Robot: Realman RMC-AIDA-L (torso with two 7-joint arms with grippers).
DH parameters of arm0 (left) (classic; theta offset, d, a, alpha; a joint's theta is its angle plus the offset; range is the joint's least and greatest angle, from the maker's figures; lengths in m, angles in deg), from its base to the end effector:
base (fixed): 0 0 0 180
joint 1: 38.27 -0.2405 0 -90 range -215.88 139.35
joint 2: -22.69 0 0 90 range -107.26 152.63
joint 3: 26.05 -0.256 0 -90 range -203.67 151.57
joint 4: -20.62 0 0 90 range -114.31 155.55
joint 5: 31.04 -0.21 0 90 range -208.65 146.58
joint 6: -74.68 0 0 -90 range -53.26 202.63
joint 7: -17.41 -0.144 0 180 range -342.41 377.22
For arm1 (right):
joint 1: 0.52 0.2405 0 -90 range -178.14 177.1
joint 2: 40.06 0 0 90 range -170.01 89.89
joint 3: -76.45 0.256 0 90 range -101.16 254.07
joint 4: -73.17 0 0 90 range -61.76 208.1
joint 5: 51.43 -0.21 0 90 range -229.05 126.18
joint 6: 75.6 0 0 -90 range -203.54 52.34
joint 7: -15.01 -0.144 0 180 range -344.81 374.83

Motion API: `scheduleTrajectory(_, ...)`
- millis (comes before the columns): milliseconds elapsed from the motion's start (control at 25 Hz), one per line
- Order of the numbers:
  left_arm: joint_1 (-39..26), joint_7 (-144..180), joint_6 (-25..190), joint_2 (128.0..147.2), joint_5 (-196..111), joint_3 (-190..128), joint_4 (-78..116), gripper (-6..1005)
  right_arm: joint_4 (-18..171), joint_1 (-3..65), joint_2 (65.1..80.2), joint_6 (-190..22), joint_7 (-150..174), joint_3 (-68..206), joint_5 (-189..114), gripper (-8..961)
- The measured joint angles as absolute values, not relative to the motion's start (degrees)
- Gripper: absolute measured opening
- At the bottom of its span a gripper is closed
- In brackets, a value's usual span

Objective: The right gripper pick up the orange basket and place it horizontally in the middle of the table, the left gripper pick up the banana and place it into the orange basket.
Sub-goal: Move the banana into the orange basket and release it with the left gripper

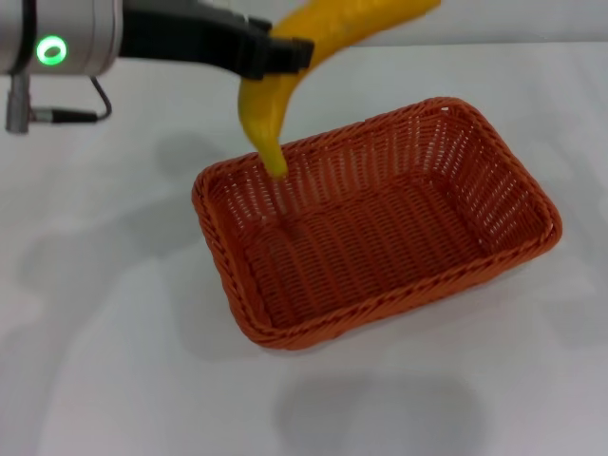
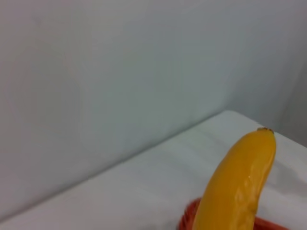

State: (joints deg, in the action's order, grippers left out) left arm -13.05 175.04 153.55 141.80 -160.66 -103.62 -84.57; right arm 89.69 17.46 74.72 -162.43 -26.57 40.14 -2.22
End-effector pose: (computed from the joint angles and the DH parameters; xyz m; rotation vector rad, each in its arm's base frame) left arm -0.0837 0.3385 0.0587 -2.4937 -0.7986 -0.3206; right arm 0.3467 0.2994 0.1095 -1.4949 0.4002 1.0787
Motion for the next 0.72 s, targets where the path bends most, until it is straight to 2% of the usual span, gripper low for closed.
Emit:
scheduleTrajectory(280,-15.3,174.4,152.5,141.93,-160.0,-106.0,-79.6,477,89.9,17.7,74.72,-162.7,-26.6,40.2,-2.2,855)
scheduleTrajectory(720,-11.4,170.6,150.3,141.96,-158.2,-106.4,-69.2,476,89.9,17.5,74.72,-163.2,-26.6,40.2,-2.2,855)
